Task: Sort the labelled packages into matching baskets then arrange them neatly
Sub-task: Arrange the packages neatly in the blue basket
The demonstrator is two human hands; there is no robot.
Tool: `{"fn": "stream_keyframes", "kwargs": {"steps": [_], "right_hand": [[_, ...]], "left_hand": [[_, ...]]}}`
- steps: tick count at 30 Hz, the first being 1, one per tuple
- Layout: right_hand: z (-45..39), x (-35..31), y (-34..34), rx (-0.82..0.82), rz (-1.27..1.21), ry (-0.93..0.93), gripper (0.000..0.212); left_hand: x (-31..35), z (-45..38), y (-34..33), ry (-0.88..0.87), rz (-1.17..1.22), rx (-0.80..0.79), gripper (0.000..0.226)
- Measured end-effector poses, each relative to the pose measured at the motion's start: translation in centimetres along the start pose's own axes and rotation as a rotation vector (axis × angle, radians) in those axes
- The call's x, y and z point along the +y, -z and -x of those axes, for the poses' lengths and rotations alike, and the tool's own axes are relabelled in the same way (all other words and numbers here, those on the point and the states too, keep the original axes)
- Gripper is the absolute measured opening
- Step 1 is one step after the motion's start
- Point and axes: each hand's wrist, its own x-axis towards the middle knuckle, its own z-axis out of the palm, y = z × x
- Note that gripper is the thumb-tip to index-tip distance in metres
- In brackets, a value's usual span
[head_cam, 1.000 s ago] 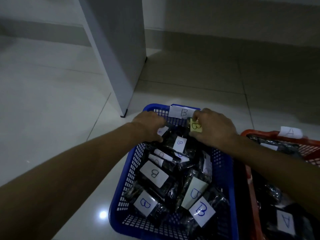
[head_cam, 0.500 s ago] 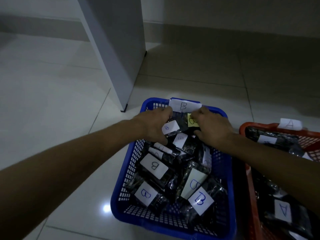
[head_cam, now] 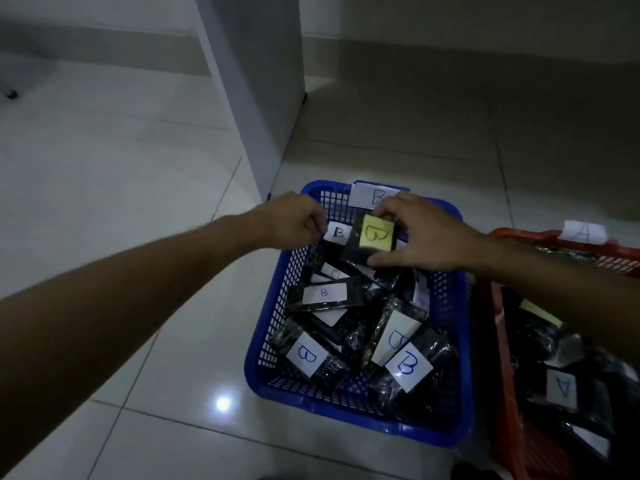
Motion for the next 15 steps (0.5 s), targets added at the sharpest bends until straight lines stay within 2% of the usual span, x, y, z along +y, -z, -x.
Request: {"fn": "stream_keyframes", "kwargs": {"steps": [3, 6, 8, 10, 12, 14, 15], "right_hand": [[1.2, -2.4, -1.6, -0.197, 0.008, 0.116, 0.067], [1.8, -3.4, -3.7, -0.252, 0.016, 0.201, 0.072], [1.5, -3.5, -3.8, -0.276, -0.036, 0.195, 0.069], [0.7, -2.9, -3.1, -0.25, -0.139, 0.143, 0.063], [-0.6, -1.3, -2.5, -0.12, -0.162, 0.058, 0.055], [-1.8, 0.7, -2.2, -0.037, -0.026, -0.052, 0.045], [-2.2, 1.4, -2.3, -0.047, 0.047, -0.109, 0.047]], "left_hand": [[-0.8, -1.1, 0.4, 0.015, -0.035, 0.108, 0.02], [-1.4, -2.1, -0.2, 0.001, -0.13, 0.098, 0.028], [-1.4, -2.7, -0.6, -0.018, -0.181, 0.063, 0.033], [-1.3, -3.3, -0.9, -0.027, -0.199, 0.051, 0.036], [-1.0, -4.1, -1.0, -0.056, -0.231, 0.066, 0.037], [-0.8, -4.7, -1.2, -0.087, -0.271, 0.051, 0.037], [-0.8, -4.9, -1.3, -0.098, -0.287, 0.032, 0.037]]}}
